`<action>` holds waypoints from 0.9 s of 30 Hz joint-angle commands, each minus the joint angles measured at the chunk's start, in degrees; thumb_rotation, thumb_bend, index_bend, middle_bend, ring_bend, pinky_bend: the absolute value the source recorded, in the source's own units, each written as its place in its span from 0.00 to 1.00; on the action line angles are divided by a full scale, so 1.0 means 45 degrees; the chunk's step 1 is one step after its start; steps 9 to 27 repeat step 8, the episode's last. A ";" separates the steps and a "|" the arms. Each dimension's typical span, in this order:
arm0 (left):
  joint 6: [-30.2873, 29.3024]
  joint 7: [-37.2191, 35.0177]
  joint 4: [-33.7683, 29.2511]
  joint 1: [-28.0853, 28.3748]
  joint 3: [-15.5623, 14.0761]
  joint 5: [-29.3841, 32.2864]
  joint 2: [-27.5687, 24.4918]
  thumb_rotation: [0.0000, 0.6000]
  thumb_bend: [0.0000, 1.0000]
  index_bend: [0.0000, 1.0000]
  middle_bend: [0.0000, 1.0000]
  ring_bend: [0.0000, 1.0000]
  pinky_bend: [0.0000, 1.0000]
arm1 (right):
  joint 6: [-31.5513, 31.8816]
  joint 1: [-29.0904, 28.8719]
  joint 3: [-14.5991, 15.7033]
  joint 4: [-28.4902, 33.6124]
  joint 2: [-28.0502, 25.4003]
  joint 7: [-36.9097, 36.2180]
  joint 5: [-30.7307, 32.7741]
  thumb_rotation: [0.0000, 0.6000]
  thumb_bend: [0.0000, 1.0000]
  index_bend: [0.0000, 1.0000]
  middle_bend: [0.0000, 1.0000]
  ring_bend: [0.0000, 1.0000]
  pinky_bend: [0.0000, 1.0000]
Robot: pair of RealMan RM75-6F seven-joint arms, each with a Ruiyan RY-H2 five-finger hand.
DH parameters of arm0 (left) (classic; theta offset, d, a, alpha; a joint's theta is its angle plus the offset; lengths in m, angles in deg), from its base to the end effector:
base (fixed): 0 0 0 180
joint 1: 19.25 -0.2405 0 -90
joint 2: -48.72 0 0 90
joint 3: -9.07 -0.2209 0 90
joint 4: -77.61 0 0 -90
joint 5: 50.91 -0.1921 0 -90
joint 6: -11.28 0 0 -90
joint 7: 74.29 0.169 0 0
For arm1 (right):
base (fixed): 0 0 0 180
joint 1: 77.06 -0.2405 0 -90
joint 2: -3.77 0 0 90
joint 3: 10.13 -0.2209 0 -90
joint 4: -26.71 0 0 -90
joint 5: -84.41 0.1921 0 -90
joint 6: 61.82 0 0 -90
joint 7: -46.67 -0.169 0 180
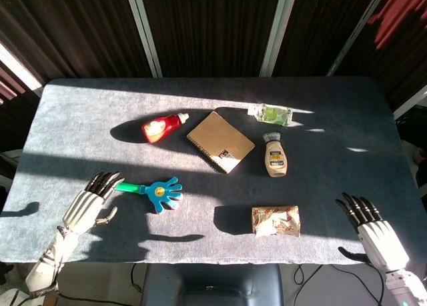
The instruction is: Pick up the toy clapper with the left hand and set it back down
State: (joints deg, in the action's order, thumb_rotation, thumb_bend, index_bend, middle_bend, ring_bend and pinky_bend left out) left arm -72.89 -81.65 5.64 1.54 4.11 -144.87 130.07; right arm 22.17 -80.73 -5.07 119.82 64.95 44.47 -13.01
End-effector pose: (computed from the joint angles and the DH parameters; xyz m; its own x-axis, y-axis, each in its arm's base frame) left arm -0.2312 0.2478 0.0679 0.3800 0.0625 0.9229 0.8562 -0.4014 -0.3253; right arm -0.2617 -0.1647 0.1364 0.4142 -0.1695 0.8943 -0.9056 -0.1748 0.3863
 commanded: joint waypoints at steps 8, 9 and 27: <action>-0.2286 0.2338 -0.2660 -0.2528 -0.1043 -0.0856 -0.2050 1.00 0.43 0.00 0.00 0.00 0.00 | 0.0137 0.0133 -0.0105 -0.0114 0.0282 0.0425 0.0094 1.00 0.22 0.00 0.00 0.00 0.00; -0.2286 0.2338 -0.2660 -0.2528 -0.1043 -0.0856 -0.2050 1.00 0.43 0.00 0.00 0.00 0.00 | 0.0137 0.0133 -0.0105 -0.0114 0.0282 0.0425 0.0094 1.00 0.22 0.00 0.00 0.00 0.00; -0.2286 0.2338 -0.2660 -0.2528 -0.1043 -0.0856 -0.2050 1.00 0.43 0.00 0.00 0.00 0.00 | 0.0137 0.0133 -0.0105 -0.0114 0.0282 0.0425 0.0094 1.00 0.22 0.00 0.00 0.00 0.00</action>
